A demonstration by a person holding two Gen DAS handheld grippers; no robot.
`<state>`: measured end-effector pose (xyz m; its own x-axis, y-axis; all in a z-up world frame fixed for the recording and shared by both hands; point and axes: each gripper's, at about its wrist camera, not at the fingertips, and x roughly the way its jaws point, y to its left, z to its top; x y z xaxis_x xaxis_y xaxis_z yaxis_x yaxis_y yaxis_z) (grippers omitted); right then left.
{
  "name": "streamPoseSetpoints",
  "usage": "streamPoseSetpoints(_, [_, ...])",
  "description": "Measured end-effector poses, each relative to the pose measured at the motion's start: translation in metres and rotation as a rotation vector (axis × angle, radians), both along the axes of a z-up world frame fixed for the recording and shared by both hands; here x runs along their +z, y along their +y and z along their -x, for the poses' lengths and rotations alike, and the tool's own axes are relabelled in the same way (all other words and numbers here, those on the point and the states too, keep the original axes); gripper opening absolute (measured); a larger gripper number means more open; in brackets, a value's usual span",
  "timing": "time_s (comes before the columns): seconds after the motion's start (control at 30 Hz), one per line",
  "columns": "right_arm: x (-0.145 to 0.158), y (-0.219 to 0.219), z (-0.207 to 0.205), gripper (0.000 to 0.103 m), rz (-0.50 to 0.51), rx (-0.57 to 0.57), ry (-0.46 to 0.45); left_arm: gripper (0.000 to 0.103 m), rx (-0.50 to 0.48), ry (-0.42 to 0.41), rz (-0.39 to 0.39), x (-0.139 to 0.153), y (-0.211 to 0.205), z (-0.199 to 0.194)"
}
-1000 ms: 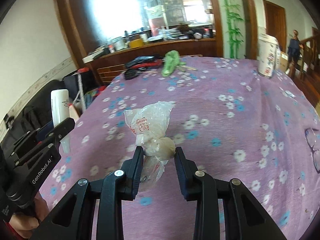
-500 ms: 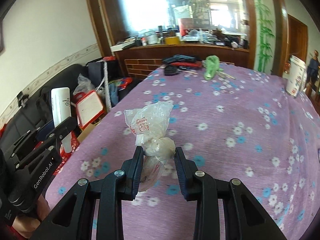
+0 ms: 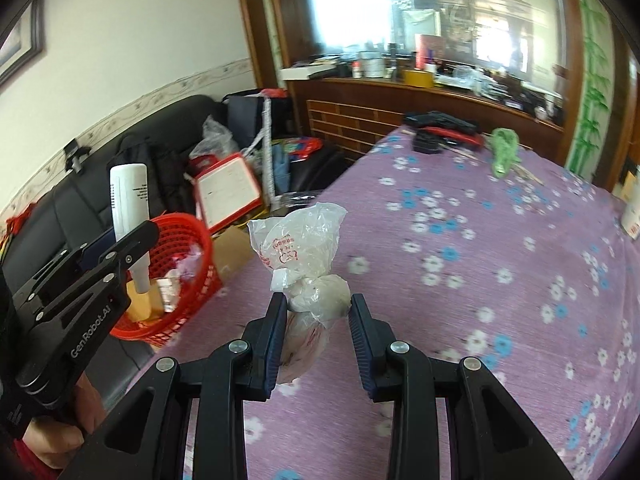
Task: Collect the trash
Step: 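Carry the white bottle and white bag in both tools over the red basket, then open both tools to drop the white bottle and white bag into the basket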
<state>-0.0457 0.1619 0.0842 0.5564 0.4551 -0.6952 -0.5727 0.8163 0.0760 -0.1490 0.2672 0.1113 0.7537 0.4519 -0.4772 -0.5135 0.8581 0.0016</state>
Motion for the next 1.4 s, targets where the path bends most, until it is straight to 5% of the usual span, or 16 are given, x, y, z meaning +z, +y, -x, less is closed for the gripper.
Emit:
streamPoseSetpoints(0.7, [-0.017, 0.119, -0.007, 0.034, 0.018, 0.170, 0.076, 0.029, 0.178, 0.043, 0.076, -0.030, 0.097, 0.042])
streamPoseSetpoints(1.4, [-0.041, 0.169, -0.027, 0.036, 0.028, 0.193, 0.145, 0.029, 0.226, 0.071, 0.126, -0.052, 0.133, 0.048])
